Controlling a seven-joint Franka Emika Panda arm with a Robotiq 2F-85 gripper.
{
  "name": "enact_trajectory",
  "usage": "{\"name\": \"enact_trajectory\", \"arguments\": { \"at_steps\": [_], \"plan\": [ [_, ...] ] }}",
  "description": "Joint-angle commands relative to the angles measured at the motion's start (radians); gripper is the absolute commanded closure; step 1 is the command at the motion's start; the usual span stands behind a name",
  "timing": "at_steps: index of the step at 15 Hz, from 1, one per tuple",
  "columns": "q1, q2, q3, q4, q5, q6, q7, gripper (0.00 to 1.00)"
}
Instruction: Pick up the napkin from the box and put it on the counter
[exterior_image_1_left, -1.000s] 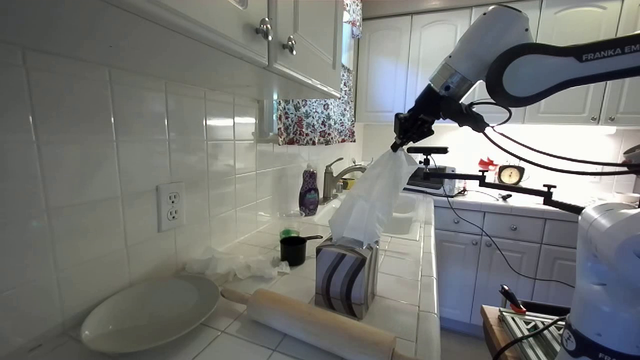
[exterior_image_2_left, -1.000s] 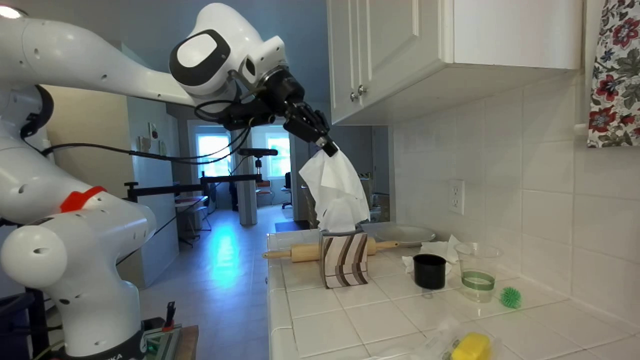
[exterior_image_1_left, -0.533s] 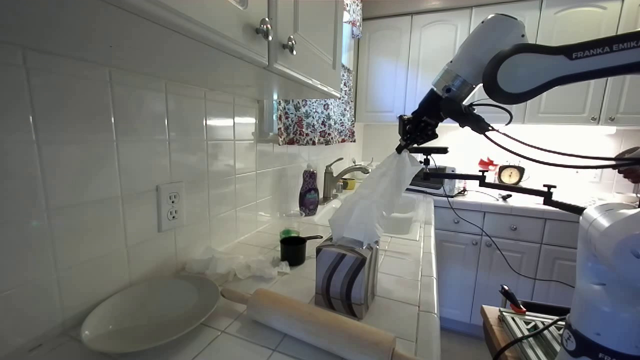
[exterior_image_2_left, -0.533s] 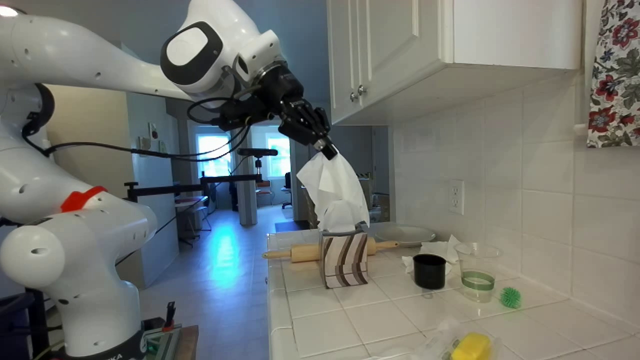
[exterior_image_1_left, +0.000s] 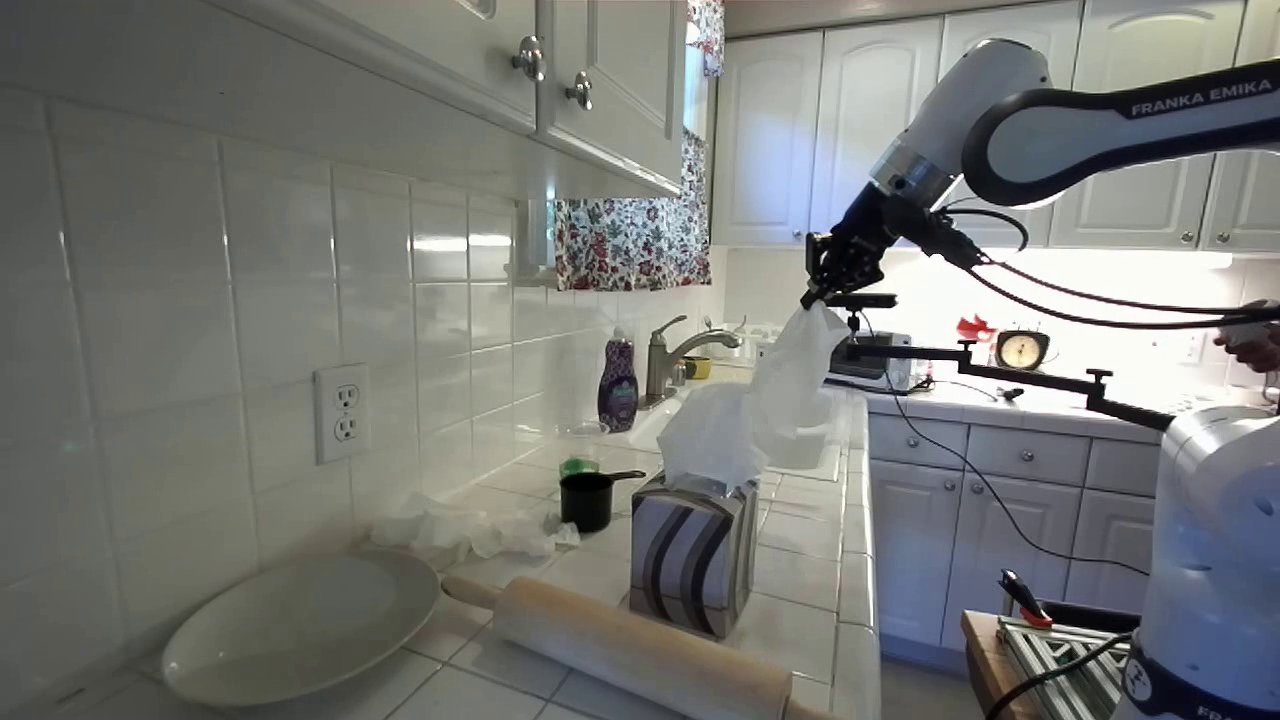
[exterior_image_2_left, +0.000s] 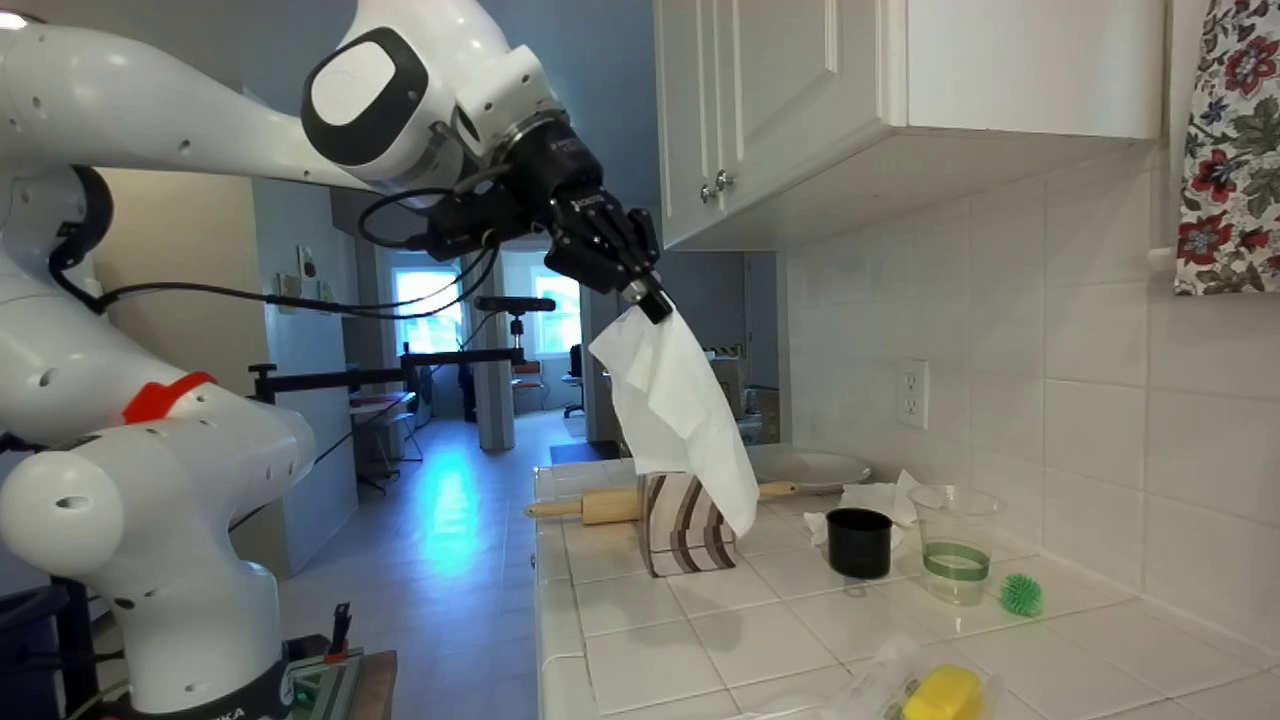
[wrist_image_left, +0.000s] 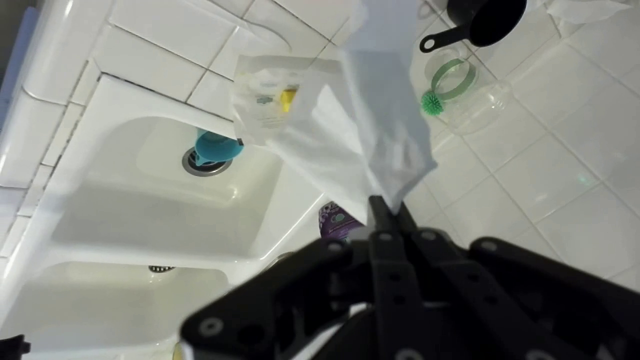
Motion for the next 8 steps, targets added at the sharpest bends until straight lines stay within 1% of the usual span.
{"name": "enact_trajectory", "arguments": {
  "at_steps": [1, 3, 7, 8],
  "plan": [
    [-0.014, -0.018, -0.016, -0.017, 0.040, 0.000, -0.032, 1.00],
    [-0.008, -0.011, -0.018, -0.015, 0.047, 0.009, -0.043, 1.00],
    [0.029, 0.005, -0.029, -0.009, 0.077, 0.023, -0.097, 1.00],
    [0.041, 0.007, -0.033, -0.008, 0.092, 0.023, -0.116, 0.74]
  ]
}}
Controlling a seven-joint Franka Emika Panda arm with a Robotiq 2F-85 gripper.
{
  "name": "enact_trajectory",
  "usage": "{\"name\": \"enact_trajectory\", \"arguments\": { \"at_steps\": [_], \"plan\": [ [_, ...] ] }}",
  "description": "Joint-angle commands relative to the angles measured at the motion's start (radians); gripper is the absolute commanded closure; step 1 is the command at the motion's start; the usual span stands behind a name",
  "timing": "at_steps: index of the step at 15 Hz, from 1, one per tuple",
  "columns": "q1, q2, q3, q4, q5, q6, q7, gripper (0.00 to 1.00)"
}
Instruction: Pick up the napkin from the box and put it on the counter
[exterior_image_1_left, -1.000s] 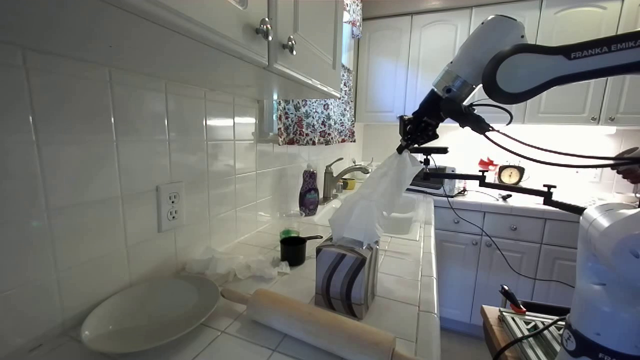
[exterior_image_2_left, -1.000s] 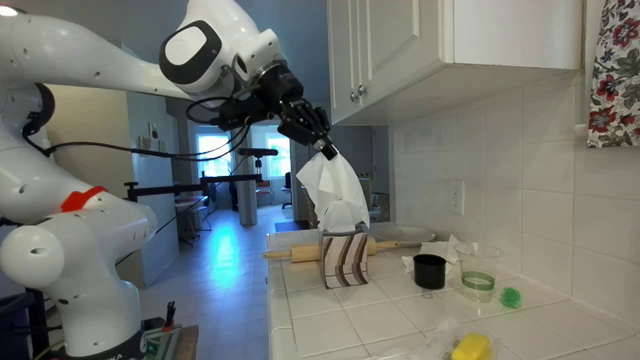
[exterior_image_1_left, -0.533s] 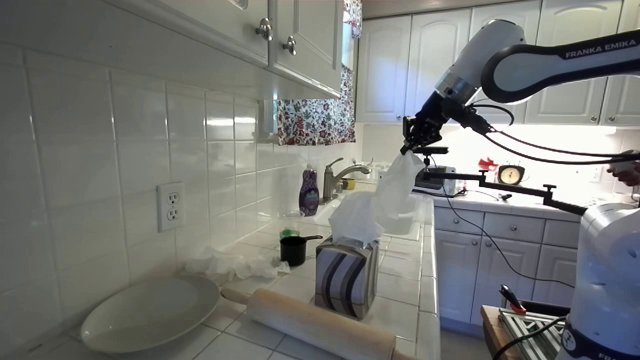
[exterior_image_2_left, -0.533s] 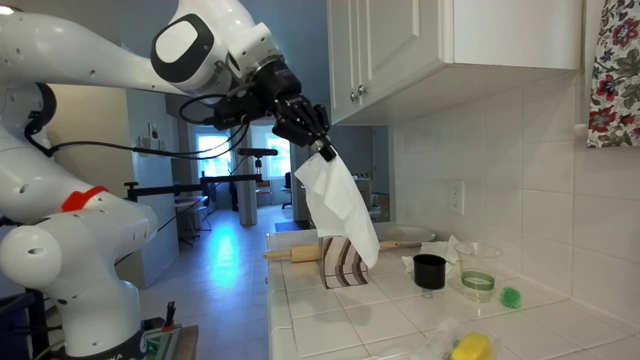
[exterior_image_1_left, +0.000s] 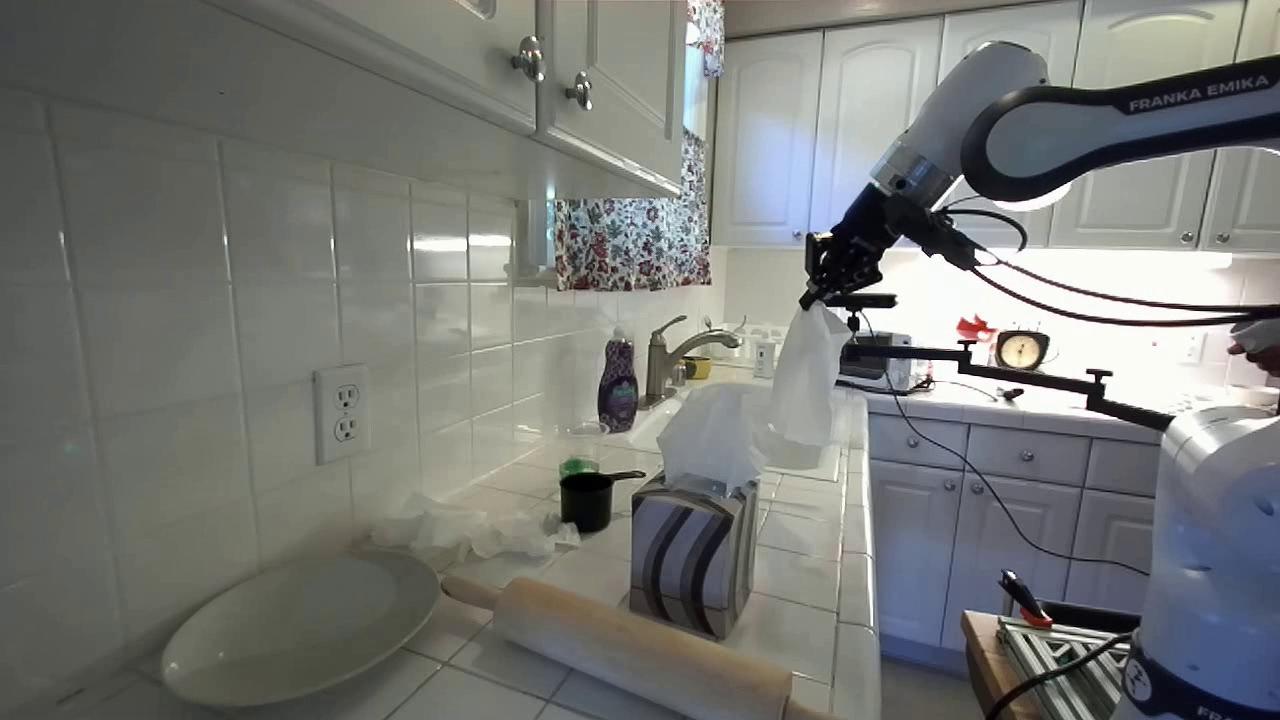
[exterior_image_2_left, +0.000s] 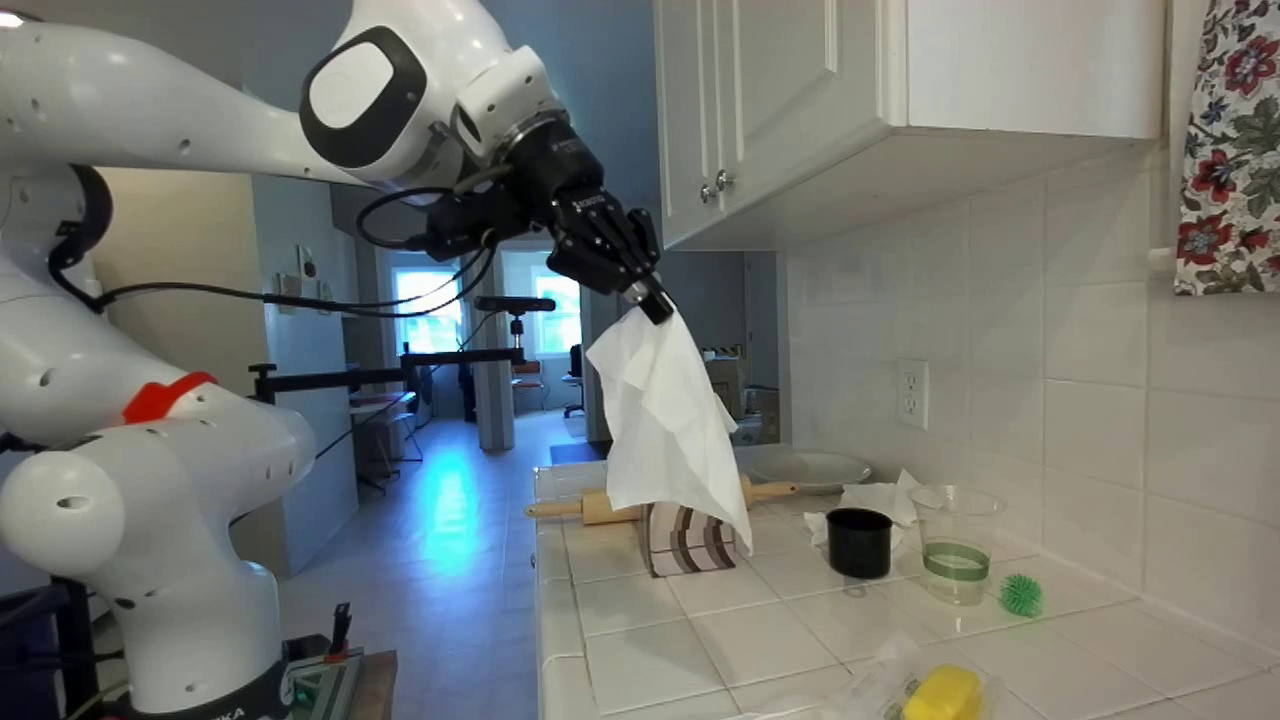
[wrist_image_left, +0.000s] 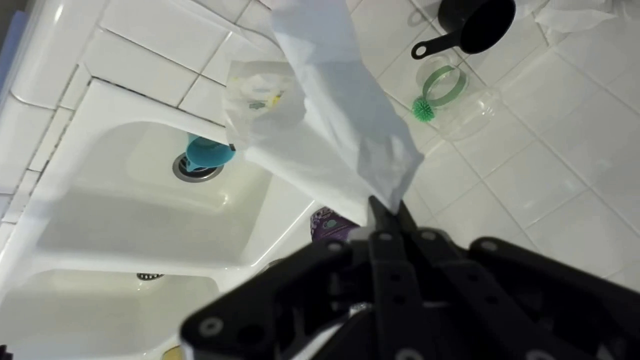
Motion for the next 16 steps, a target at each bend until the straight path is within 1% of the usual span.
{"name": "enact_trajectory", "arguments": {
  "at_steps": [1, 2, 7, 9, 11, 14, 16],
  "plan": [
    [0.051, 0.009, -0.030, -0.005, 0.073, 0.020, -0.094, 0.73],
    [0.063, 0.011, -0.031, -0.002, 0.090, 0.013, -0.113, 0.68],
    [0.089, 0.014, -0.029, 0.005, 0.157, -0.014, -0.169, 0.30],
    [0.114, 0.010, -0.037, 0.014, 0.209, -0.061, -0.173, 0.15],
    [0.123, 0.006, -0.032, 0.027, 0.247, -0.123, -0.166, 0.01],
    [0.123, 0.018, -0.034, 0.054, 0.273, -0.214, -0.163, 0.00],
    [0.116, 0.032, -0.033, 0.082, 0.270, -0.303, -0.160, 0.00]
  ]
}}
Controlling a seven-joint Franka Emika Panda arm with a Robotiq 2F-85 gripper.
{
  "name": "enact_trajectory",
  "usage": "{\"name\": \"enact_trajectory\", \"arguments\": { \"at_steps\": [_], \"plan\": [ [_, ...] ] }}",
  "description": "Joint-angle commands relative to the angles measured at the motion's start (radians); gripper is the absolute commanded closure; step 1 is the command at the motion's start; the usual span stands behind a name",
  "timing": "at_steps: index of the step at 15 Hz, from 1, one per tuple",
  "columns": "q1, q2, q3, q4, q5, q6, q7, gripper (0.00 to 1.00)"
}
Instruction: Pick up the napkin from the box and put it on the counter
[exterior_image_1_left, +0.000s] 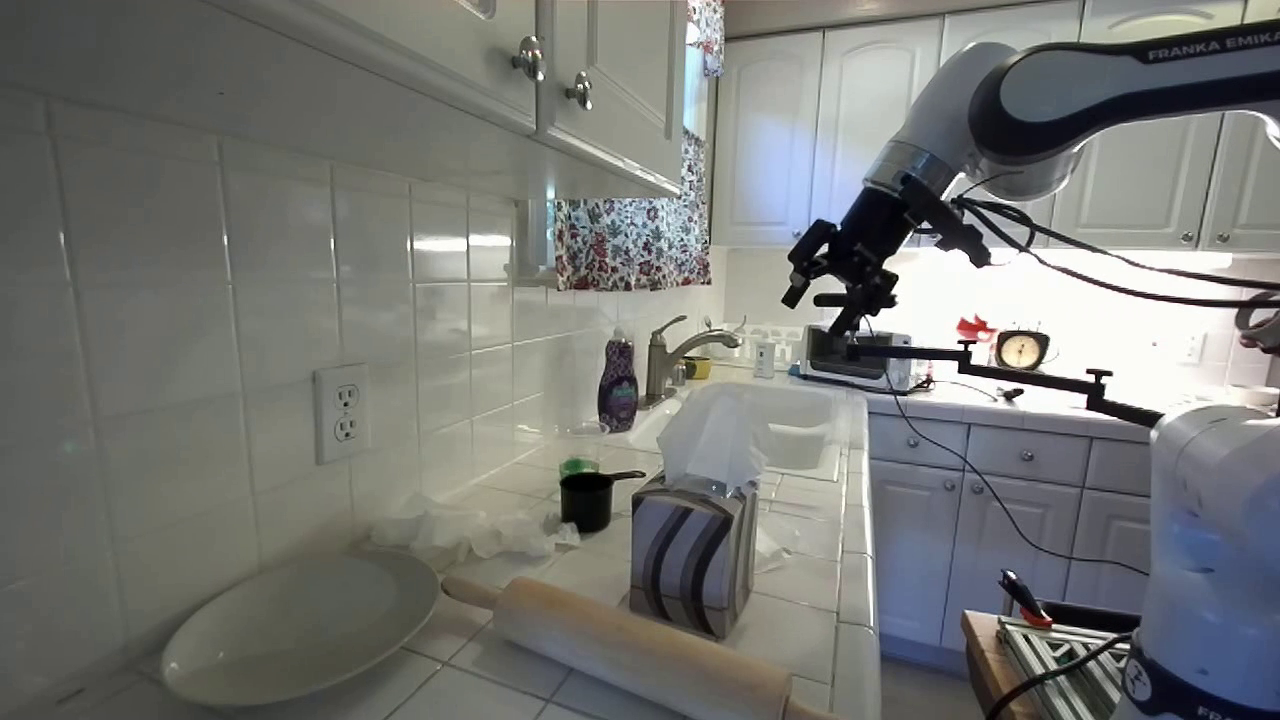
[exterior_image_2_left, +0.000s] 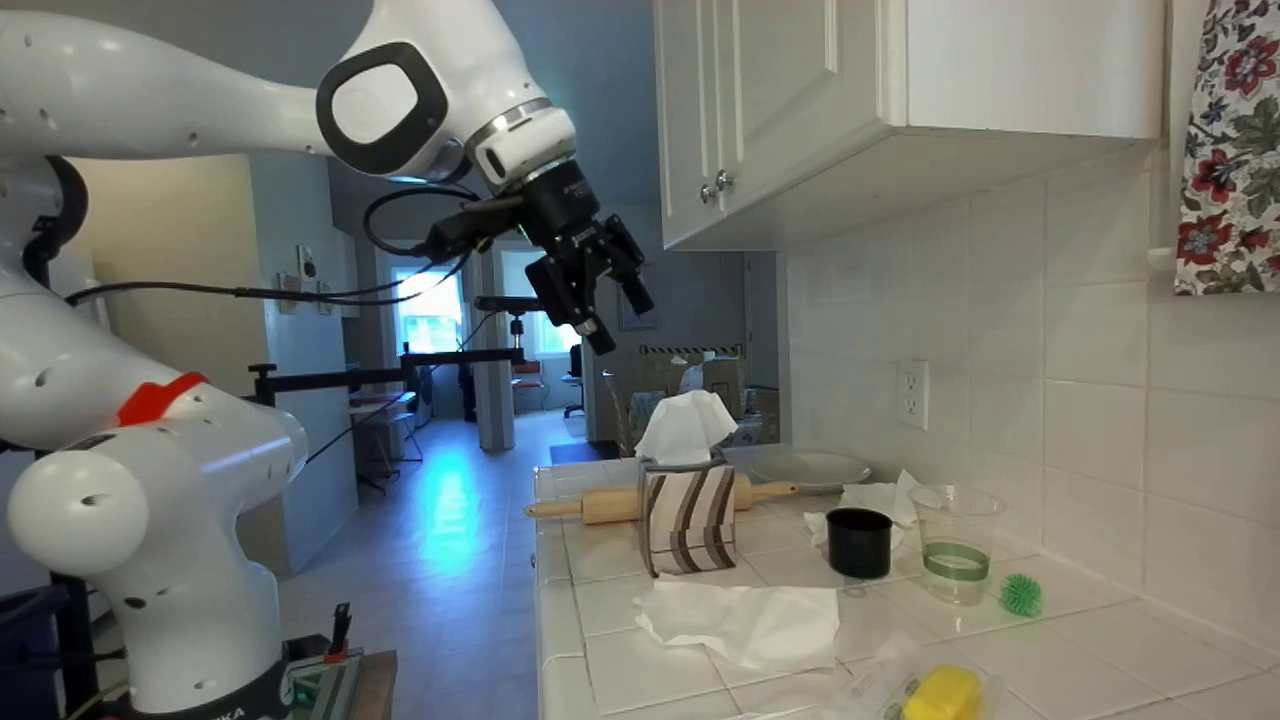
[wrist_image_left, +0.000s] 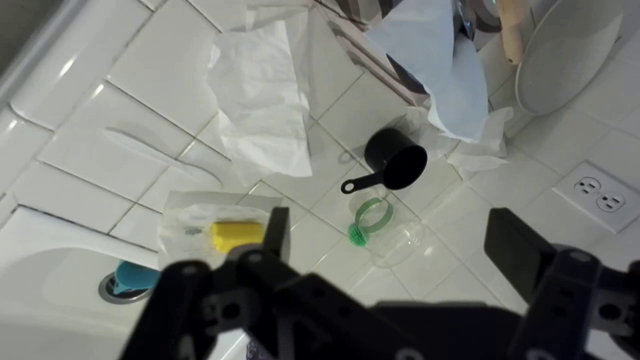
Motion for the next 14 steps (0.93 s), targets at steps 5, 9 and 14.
{"name": "enact_trajectory", "arguments": {
  "at_steps": [5, 9, 14],
  "plan": [
    [-0.027, 0.050, 0.018, 0.121, -0.051, -0.319, -0.018, 0.00],
    [-0.026, 0.025, 0.029, 0.096, -0.052, -0.318, -0.006, 0.00],
    [-0.027, 0.025, 0.031, 0.096, -0.052, -0.318, -0.006, 0.00]
  ]
}}
